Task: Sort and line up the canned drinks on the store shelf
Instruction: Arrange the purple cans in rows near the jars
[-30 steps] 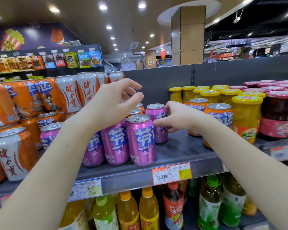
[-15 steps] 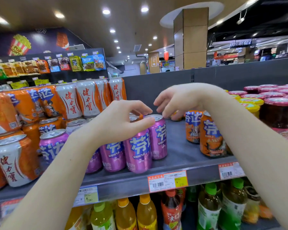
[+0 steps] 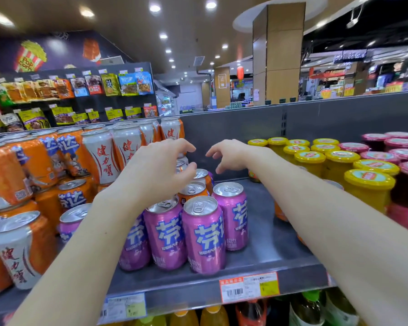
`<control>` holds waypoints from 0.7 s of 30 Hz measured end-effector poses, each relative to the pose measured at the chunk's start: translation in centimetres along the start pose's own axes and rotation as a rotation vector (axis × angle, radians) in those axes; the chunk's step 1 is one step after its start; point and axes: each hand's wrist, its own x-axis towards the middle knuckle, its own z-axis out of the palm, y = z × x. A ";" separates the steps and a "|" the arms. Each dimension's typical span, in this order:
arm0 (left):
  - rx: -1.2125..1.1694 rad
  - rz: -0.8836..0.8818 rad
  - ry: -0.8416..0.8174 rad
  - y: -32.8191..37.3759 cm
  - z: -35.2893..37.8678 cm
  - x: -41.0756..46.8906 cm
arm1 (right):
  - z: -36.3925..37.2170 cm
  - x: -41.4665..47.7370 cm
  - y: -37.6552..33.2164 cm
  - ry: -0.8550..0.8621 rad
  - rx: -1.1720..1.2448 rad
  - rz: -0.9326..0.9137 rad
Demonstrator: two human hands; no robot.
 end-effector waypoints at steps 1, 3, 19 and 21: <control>0.001 -0.005 0.000 -0.2 0.1 0.1 | 0.2 0.4 0.0 -0.002 0.045 0.001; -0.024 -0.019 0.007 -0.5 0.3 0.2 | 0.6 1.1 -0.2 -0.011 0.143 0.003; -0.080 -0.045 0.067 -2.2 0.3 -0.1 | 4.3 2.1 -1.6 -0.144 0.389 0.363; -0.083 -0.038 0.072 -2.3 0.3 0.0 | 4.1 1.6 -2.4 -0.280 0.371 0.415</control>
